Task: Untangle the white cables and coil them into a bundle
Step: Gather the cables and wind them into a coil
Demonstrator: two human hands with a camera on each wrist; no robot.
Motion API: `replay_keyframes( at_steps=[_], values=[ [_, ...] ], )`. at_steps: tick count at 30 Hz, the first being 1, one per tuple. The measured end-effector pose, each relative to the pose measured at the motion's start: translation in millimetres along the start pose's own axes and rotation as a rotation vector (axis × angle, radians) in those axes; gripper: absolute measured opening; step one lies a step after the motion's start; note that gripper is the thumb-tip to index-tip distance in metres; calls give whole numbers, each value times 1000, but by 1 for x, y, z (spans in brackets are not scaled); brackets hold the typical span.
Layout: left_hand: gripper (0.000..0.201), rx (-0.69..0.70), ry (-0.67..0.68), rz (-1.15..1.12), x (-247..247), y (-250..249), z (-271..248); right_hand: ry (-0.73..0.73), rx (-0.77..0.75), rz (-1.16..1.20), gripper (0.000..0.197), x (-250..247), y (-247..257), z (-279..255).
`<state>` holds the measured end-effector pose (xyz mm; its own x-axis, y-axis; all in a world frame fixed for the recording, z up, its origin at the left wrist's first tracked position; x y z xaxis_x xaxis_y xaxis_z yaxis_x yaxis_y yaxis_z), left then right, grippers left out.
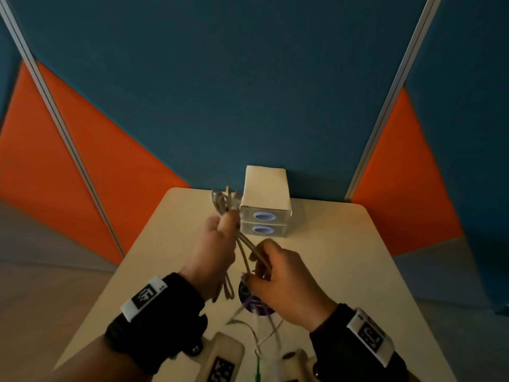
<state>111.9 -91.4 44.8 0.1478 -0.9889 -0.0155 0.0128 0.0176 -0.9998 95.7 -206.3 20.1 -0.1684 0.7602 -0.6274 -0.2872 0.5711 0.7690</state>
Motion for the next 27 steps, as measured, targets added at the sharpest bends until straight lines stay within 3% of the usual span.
replay_keyframes(
  at_steps=[4, 8, 13, 18, 23, 26, 27],
  values=[
    [39, -40, 41, -46, -1, 4, 4, -12, 45, 69, 22, 1, -5, -2],
    [41, -122, 158, -344, 8, 4, 3, -19, 94, 108, 18, -1, -14, -2],
    [36, -104, 137, -512, 4, -2, 15, -45, 100, 218, 35, 1, -20, -7],
    [36, -124, 109, -535, 2, -2, 23, -96, 69, 309, 36, -1, -19, -14],
    [35, -112, 31, -592, -1, -4, 30, -300, 16, 204, 63, -10, -24, -22],
    [36, -132, 11, -655, 2, -4, 31, -555, -101, -24, 51, -21, -13, -30],
    [34, -136, 6, -679, 3, -3, 32, -577, -127, -85, 46, -21, -9, -30]
  ],
)
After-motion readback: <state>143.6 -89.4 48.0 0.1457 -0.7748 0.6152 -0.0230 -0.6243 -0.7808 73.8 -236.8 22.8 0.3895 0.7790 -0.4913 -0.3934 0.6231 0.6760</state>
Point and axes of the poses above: each hand's wrist, its own z-axis towards the middle knuckle, its own x-axis out of the palm, y = z × x, the point moved 5 cm from there along z, towards the middle knuckle, and after that the axes turned 3 degrees about x, right-handed, at the moved point
